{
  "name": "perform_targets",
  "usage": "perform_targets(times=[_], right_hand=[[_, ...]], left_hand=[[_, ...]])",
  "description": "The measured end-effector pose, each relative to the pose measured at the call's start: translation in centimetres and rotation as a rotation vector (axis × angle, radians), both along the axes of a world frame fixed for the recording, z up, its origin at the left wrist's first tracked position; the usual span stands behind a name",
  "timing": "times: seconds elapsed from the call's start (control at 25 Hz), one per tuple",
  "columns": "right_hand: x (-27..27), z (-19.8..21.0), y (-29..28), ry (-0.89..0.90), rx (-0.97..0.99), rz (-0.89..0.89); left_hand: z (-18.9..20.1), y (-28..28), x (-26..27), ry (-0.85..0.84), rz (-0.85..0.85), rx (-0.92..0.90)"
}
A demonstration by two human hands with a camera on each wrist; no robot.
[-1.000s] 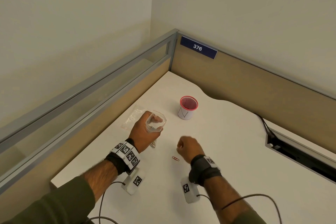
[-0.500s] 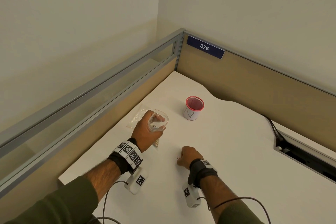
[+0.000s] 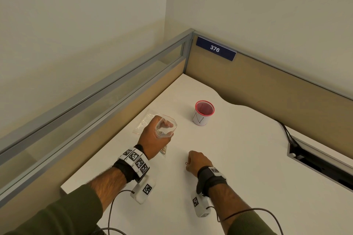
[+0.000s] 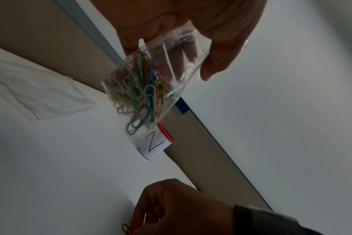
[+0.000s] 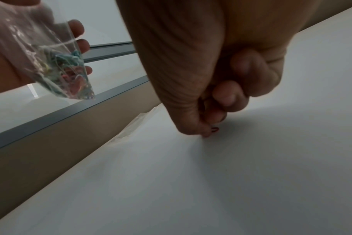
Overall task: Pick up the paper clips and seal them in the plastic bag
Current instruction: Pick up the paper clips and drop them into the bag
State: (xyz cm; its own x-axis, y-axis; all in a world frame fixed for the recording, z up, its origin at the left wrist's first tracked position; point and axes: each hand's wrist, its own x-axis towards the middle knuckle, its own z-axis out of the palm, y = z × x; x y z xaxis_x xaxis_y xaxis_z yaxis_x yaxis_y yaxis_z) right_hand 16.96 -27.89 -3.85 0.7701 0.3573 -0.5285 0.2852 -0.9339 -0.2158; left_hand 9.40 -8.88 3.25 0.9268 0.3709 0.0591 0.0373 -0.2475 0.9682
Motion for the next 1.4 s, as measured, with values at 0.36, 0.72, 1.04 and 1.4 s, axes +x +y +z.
perform_targets(times=[0.36,0.72,1.04,1.4], right_hand=[[0.1,-0.1,0.0,0.031,-0.057,0.045],[-2.2,0.9,-1.5,-0.070,0.026,0.122],[-1.9,11.2,-1.5,-0.375,0.678,-0.066],[-3.3,16.9,2.7,-0.399,0.875,0.019]], left_hand=[[-0.3,0.6,0.1,-0.017,0.001,-0.011],[-0.2,0.1,0.2,-0.014,-0.015,-0.025],[-1.0,-0.8,0.7,0.004,-0.043,-0.021],[0.2,-1.4,0.7,-0.047,-0.097,-0.003]])
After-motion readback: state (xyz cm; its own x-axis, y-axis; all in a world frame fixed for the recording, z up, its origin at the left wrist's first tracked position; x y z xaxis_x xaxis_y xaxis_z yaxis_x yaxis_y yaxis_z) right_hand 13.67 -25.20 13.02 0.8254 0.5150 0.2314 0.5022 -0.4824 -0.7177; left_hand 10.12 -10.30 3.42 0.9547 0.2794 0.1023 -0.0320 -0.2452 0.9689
